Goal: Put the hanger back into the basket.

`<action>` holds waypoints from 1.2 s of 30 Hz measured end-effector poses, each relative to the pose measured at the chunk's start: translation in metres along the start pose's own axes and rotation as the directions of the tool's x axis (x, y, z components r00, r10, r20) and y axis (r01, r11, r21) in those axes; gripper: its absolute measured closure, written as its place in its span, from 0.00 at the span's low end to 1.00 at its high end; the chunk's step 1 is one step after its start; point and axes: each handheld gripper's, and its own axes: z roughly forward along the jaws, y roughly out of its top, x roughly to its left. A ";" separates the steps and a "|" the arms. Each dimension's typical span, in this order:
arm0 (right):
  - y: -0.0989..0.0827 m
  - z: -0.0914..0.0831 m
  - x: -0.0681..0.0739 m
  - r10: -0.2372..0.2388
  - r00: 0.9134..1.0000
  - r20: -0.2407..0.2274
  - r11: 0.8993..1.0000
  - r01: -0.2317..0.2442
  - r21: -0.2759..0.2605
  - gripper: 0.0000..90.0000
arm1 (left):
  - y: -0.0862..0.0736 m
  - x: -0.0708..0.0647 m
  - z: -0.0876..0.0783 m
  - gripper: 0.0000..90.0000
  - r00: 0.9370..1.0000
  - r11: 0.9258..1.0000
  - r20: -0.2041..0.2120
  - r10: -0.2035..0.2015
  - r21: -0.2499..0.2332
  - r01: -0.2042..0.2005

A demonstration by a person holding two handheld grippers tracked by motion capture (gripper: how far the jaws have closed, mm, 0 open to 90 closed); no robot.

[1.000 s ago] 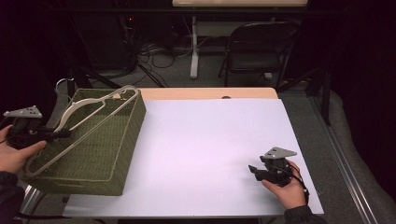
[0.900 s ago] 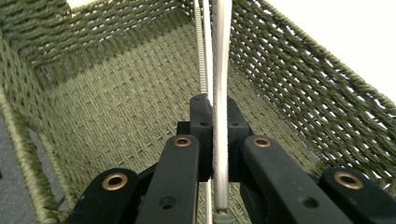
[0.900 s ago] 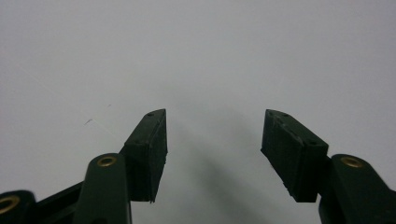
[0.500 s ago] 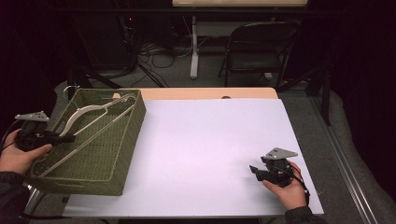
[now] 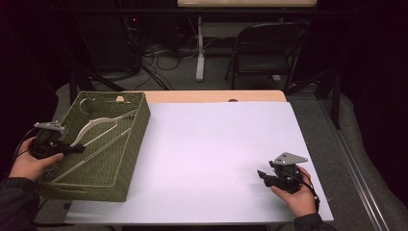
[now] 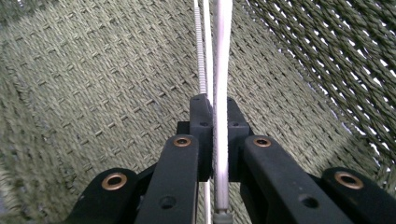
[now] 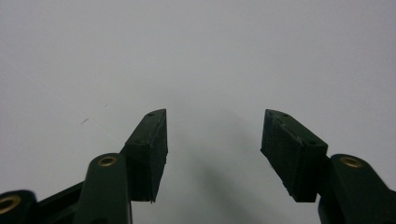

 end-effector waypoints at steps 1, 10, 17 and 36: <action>0.000 -0.001 0.000 0.004 1.000 0.004 1.000 -0.004 0.008 0.45 | -0.001 0.001 0.001 0.97 1.000 1.000 0.000 -0.003 -0.002 0.003; 0.000 0.000 0.000 -0.001 1.000 -0.002 1.000 0.001 -0.001 0.45 | -0.007 0.002 0.004 0.93 0.999 1.000 -0.032 -0.017 -0.003 0.017; 0.001 -0.001 0.001 -0.004 1.000 -0.004 1.000 0.005 0.014 0.45 | -0.013 0.003 -0.015 0.59 0.990 0.994 -0.125 -0.064 -0.100 0.052; 0.004 -0.009 -0.002 0.010 1.000 0.011 1.000 -0.010 -0.015 0.44 | -0.020 -0.053 -0.059 0.51 0.984 0.965 -0.142 -0.108 -0.251 0.070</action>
